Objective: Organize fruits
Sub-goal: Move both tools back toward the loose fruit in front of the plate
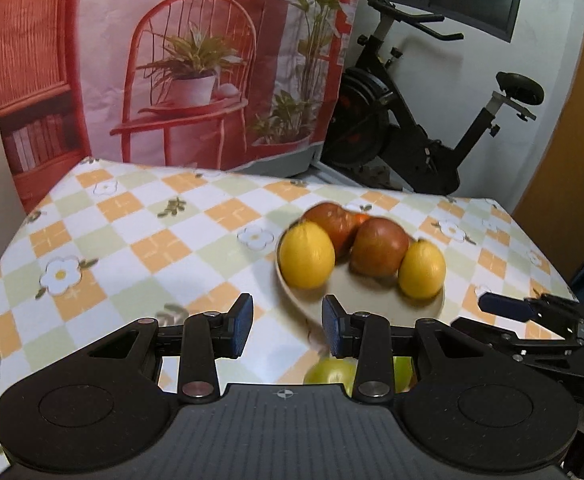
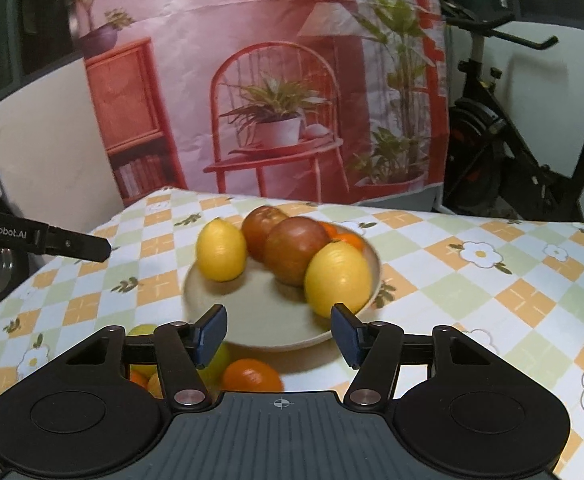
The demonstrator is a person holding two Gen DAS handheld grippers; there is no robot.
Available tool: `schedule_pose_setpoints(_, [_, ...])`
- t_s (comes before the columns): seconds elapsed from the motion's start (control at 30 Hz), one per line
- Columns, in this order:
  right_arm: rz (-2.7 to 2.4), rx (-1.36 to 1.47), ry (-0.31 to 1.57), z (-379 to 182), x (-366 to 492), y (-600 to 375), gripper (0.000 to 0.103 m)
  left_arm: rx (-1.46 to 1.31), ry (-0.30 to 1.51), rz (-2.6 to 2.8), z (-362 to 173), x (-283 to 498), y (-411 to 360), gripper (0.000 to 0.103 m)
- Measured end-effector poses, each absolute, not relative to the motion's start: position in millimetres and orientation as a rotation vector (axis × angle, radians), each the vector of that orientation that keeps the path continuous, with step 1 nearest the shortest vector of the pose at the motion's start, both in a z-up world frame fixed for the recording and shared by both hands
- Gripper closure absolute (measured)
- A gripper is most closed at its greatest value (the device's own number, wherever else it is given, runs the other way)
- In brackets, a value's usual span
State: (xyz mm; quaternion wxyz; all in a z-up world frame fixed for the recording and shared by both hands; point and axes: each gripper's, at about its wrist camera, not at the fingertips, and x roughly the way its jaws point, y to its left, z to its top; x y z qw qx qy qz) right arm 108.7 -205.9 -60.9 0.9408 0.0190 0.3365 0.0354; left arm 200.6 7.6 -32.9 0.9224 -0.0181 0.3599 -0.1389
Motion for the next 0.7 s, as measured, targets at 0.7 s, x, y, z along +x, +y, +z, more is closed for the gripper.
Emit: schedule_pose_setpoints(0.7, [0.082,-0.015,0.747,-81,92,-179,0.056,-0.048,0.769,-0.329,-64,165,12,0.063])
